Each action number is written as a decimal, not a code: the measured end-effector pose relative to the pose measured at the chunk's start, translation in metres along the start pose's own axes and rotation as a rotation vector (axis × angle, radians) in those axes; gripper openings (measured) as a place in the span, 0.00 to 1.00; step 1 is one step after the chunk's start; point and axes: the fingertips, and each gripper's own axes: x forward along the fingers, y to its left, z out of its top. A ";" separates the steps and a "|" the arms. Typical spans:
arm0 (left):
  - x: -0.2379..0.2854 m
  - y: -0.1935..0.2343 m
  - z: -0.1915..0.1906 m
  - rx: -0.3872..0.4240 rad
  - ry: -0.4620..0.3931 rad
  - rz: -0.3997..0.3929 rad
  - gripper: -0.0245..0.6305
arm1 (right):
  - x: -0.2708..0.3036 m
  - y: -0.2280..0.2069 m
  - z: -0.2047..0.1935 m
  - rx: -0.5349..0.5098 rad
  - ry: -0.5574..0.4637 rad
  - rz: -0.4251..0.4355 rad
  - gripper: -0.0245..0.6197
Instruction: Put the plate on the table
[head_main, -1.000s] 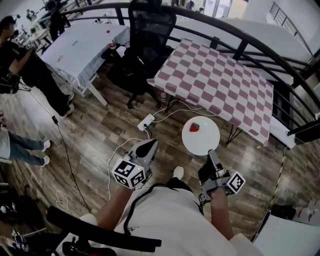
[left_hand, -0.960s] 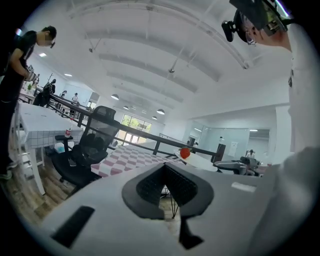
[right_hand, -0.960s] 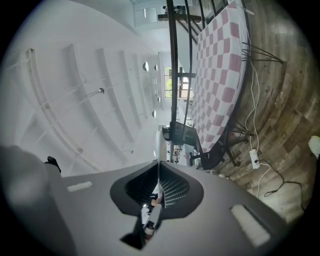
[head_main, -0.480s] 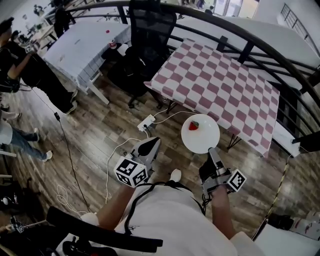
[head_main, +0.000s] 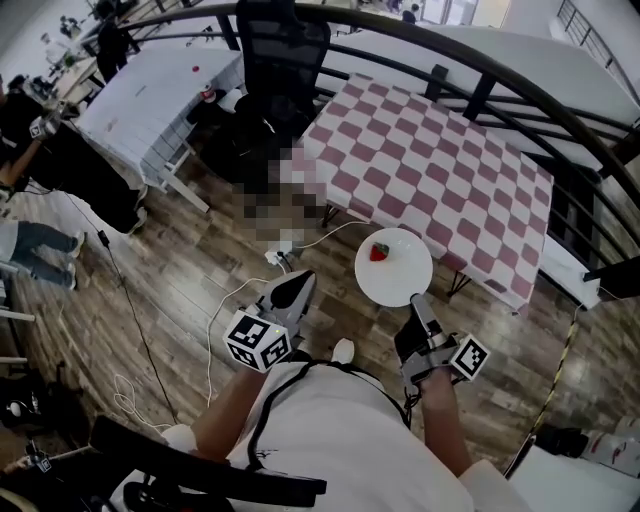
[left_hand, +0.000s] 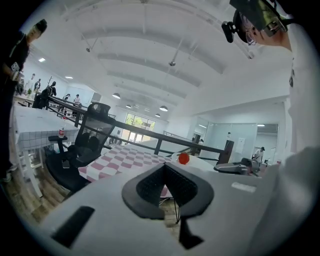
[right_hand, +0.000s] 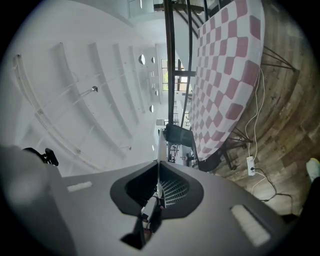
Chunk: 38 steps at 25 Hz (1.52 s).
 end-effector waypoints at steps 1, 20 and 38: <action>0.003 0.000 0.000 -0.002 0.002 0.002 0.05 | -0.002 -0.002 0.004 0.000 -0.002 -0.004 0.07; 0.061 -0.022 0.014 0.070 0.019 -0.088 0.05 | -0.016 -0.013 0.040 0.000 -0.088 -0.001 0.07; 0.161 0.100 0.057 0.052 0.026 -0.174 0.05 | 0.122 -0.026 0.084 -0.017 -0.166 -0.010 0.07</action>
